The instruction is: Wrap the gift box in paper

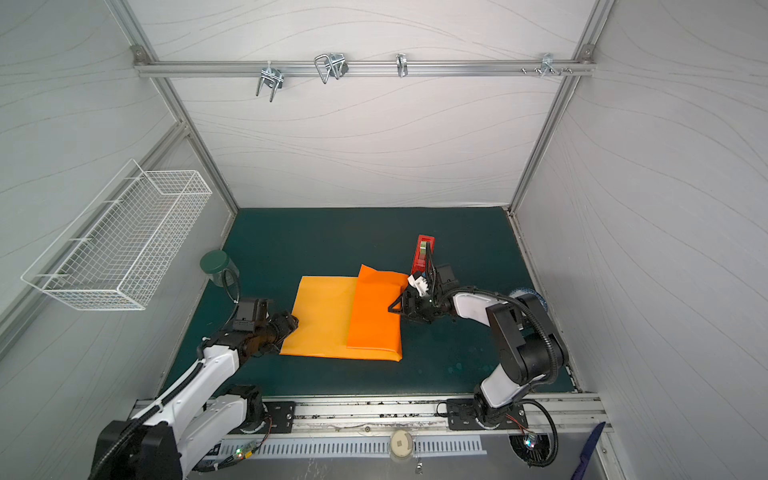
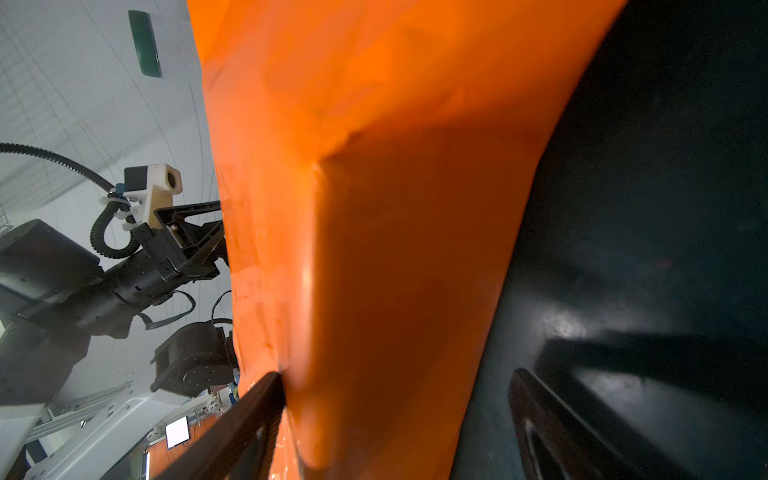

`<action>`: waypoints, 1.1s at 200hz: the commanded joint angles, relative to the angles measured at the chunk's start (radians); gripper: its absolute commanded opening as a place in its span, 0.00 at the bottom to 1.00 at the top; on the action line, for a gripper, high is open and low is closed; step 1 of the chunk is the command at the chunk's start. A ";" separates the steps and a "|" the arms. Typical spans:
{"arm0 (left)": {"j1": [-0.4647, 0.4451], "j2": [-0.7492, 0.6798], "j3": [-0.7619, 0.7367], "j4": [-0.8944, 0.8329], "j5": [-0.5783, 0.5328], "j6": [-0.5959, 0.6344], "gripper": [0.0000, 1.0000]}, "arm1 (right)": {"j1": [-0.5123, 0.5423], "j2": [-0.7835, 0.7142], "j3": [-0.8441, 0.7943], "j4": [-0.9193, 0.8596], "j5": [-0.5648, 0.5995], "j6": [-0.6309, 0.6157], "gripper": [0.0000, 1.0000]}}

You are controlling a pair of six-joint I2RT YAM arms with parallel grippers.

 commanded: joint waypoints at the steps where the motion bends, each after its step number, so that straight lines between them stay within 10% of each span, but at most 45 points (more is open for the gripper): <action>1: -0.007 -0.056 -0.016 -0.116 -0.021 -0.042 0.77 | -0.004 0.043 -0.031 -0.062 0.113 -0.007 0.85; 220: -0.065 -0.060 -0.054 0.171 0.258 -0.104 0.61 | -0.004 0.035 -0.036 -0.060 0.111 -0.003 0.84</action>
